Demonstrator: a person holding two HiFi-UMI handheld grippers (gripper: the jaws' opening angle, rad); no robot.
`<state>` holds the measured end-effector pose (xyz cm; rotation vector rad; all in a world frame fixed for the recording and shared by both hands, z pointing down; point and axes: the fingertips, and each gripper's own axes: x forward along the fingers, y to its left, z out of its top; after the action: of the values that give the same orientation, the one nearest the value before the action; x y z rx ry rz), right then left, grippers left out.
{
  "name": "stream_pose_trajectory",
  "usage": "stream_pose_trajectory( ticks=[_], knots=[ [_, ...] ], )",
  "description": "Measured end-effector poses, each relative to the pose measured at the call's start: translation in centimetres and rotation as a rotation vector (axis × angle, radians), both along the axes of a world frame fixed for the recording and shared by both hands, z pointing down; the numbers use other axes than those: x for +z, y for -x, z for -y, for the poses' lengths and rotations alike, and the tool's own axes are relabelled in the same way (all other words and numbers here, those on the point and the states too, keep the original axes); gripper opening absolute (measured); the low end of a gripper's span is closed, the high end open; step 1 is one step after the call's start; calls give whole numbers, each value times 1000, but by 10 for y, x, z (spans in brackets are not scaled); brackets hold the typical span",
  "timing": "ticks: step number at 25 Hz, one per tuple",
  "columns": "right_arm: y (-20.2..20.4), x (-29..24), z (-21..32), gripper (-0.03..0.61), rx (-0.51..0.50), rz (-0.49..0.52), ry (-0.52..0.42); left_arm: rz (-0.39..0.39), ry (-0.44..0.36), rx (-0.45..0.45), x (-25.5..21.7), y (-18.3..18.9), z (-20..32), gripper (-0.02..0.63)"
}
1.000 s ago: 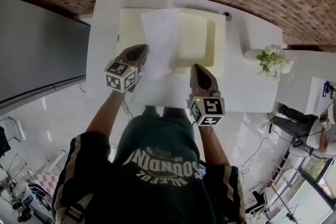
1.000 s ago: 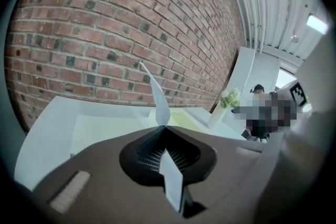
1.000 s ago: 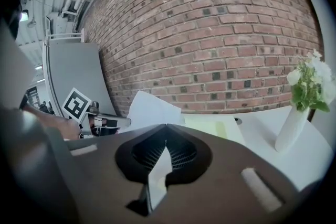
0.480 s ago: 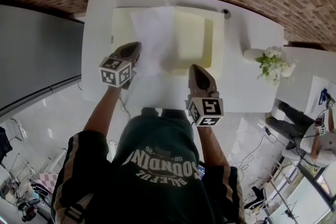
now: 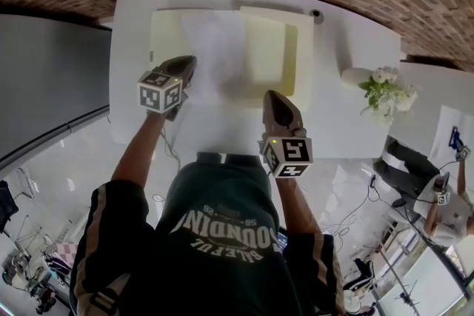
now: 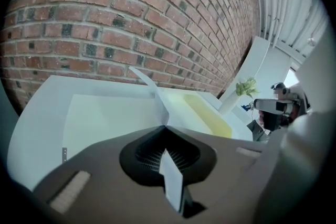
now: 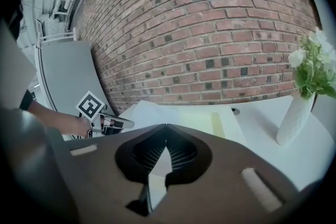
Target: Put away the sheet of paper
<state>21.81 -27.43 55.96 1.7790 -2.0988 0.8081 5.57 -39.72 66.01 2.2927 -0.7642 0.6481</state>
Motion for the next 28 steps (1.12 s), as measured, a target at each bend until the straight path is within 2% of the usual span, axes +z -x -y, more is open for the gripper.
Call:
stream_pose_trajectory(
  ticks=[6, 16, 28],
  knots=[
    [-10, 6, 2, -2, 9, 5, 7, 5, 38, 23, 19, -19, -2, 12],
    [-18, 15, 3, -2, 7, 8, 27, -49, 134, -17, 38, -50, -1, 12],
    [-26, 27, 5, -2, -2, 5, 51, -77, 203, -22, 58, -86, -2, 12]
  ],
)
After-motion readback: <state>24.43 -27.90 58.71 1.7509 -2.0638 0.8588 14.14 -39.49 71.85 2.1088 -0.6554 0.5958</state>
